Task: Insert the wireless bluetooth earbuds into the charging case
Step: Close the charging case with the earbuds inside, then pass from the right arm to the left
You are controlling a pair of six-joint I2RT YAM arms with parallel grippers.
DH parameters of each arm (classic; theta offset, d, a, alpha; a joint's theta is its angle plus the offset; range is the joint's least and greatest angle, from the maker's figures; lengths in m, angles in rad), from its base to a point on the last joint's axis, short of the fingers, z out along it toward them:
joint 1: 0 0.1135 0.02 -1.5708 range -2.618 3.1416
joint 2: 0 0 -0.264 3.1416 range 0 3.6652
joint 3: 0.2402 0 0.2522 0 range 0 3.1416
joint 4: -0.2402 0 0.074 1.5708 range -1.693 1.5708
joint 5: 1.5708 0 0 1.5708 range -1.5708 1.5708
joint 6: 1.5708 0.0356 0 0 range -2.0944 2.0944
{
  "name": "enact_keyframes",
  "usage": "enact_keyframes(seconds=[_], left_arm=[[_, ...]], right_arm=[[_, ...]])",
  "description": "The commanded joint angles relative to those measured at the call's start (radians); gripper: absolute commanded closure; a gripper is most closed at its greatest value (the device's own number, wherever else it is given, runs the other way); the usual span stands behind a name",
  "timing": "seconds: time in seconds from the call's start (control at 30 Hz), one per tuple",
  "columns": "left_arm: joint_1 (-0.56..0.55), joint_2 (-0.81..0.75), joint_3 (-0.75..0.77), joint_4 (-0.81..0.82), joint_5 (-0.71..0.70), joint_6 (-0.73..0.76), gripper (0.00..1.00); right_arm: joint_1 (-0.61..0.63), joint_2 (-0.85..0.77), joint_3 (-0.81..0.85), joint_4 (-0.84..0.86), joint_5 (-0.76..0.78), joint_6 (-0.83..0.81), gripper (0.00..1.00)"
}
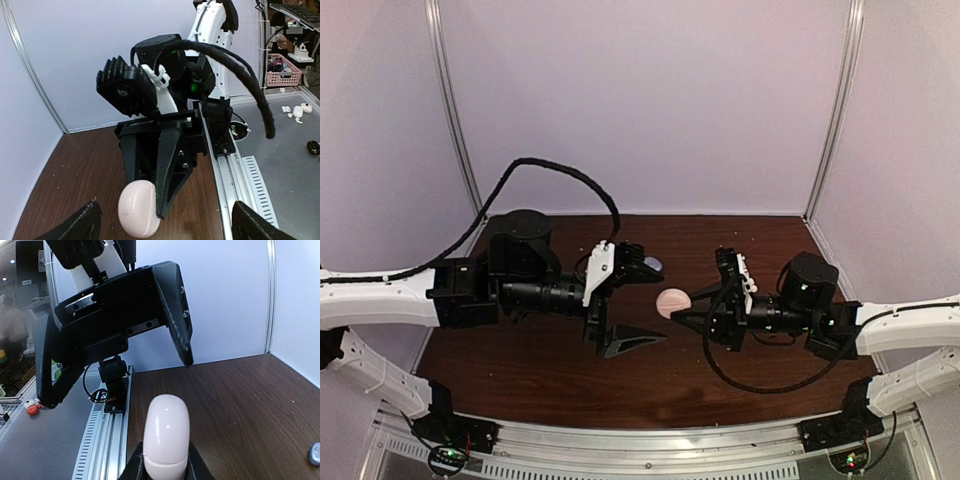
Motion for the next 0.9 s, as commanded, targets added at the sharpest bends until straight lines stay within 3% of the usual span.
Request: enact_keyframes(seconds=[0.0,0.27,0.57,0.87], left_arm=[[-0.005,-0.060,-0.016,0.088,-0.144,0.090,0.07],[-0.041,-0.034,-0.004,0.039,-0.230,0.275,0.09],[-0.083,0.030,0.025,0.016,-0.260,0.354,0.11],[-0.122,0.050,0.030,0.019,-0.318,0.415,0.20]], right_arm=[[-0.006,0.004,0.029,0.030,0.001,0.045,1.00],[-0.006,0.015,0.070,0.010,0.000,0.174,1.00],[-0.006,0.029,0.080,0.049,-0.023,0.288,1.00],[-0.007,0.051,0.088,0.080,-0.030,0.385,1.00]])
